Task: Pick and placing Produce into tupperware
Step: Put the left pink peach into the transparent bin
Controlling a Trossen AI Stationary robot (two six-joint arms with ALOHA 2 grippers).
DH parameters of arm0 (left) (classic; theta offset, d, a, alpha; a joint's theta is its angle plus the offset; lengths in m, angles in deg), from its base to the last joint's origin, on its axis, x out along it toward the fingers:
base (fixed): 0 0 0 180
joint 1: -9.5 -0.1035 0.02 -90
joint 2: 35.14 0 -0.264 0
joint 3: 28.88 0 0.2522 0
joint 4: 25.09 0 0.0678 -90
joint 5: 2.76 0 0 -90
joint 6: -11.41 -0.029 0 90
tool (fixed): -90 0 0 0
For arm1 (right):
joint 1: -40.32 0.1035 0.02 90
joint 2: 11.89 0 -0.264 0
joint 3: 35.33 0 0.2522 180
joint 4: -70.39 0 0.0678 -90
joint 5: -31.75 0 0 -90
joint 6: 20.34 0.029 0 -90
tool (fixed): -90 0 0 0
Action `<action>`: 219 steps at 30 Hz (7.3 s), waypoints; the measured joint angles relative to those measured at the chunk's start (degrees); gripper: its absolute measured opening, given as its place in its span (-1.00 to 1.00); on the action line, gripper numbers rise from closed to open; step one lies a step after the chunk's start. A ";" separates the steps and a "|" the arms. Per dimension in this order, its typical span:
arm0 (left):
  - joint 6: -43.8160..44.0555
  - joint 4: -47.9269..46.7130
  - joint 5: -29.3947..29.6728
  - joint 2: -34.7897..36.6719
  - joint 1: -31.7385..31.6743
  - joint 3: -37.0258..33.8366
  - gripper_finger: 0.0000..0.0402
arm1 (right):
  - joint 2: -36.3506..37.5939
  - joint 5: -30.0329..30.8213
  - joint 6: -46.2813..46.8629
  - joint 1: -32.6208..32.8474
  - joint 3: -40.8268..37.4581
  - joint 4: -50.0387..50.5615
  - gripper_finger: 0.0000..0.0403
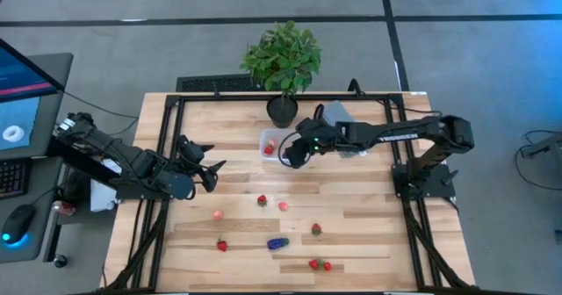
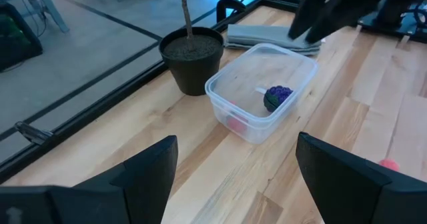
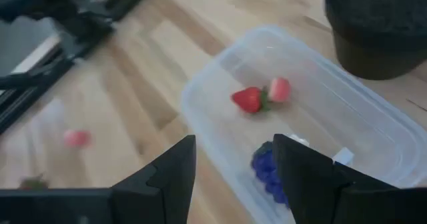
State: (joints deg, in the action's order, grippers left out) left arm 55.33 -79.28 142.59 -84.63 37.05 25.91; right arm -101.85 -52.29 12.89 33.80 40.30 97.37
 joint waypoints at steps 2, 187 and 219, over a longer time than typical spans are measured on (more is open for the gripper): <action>0.01 0.00 0.02 0.00 0.01 0.00 0.47 | 2.28 0.02 -0.32 0.77 0.11 1.58 0.11; -32.45 65.83 -48.66 -26.06 -36.98 -10.74 -0.31 | 12.73 36.71 45.88 50.75 -1.18 47.21 0.10; -40.48 39.61 -54.03 -46.38 -42.90 17.16 -0.31 | 12.78 40.73 46.36 50.74 -1.18 47.21 0.10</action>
State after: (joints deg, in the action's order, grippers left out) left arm 14.85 -39.67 88.56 -131.01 -5.85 43.07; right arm -89.08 -11.56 59.25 84.54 39.12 144.57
